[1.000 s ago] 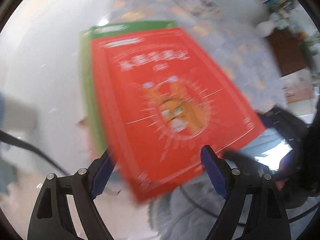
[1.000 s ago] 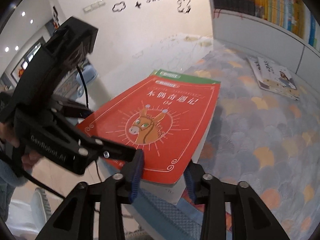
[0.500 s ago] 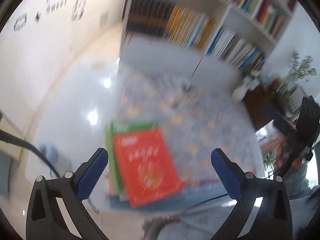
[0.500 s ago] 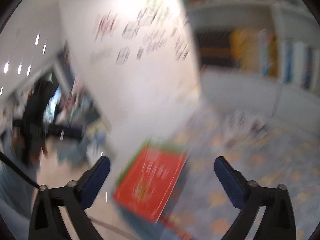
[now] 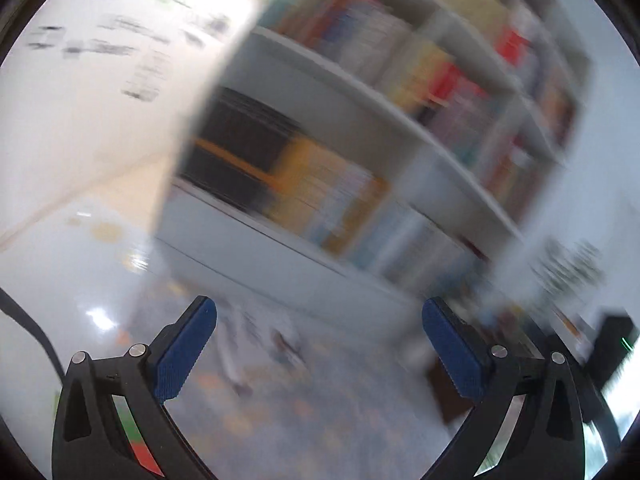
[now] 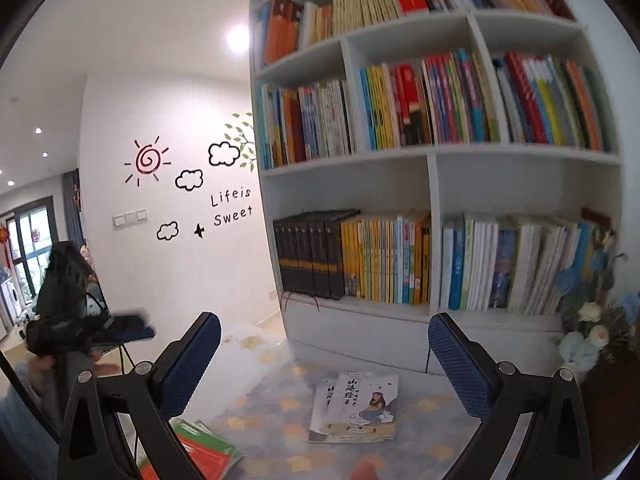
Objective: Organize books
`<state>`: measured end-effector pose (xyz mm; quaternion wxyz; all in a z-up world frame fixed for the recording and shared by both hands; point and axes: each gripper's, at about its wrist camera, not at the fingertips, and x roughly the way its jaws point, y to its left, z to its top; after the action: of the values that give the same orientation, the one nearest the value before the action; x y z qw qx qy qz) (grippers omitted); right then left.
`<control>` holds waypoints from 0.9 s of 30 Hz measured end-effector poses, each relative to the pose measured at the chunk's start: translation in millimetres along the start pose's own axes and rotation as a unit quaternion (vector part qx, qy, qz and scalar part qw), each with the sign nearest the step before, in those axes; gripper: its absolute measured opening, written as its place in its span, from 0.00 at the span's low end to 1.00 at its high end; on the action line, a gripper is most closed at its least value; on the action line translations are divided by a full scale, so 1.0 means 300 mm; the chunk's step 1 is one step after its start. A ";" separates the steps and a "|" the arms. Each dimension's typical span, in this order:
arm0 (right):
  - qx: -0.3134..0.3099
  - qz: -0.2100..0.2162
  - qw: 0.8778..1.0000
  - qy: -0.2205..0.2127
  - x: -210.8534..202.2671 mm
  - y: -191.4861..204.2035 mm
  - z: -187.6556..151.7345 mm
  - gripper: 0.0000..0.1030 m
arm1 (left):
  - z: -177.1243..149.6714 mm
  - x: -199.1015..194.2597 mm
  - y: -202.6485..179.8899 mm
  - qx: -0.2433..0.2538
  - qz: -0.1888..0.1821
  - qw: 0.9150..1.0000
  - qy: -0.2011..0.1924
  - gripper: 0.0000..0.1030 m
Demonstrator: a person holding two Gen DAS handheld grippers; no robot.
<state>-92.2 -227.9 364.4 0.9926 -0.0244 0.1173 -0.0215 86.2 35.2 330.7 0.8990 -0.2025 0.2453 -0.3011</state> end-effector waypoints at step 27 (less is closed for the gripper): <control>0.092 -0.016 0.944 0.317 1.169 -0.517 -0.978 1.00 | -0.635 1.192 0.180 0.162 0.151 0.945 0.242 1.00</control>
<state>174.0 -412.2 6.4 0.9014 0.0728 0.4233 -0.0550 252.4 -195.3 37.1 0.8682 0.0642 0.4312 -0.2369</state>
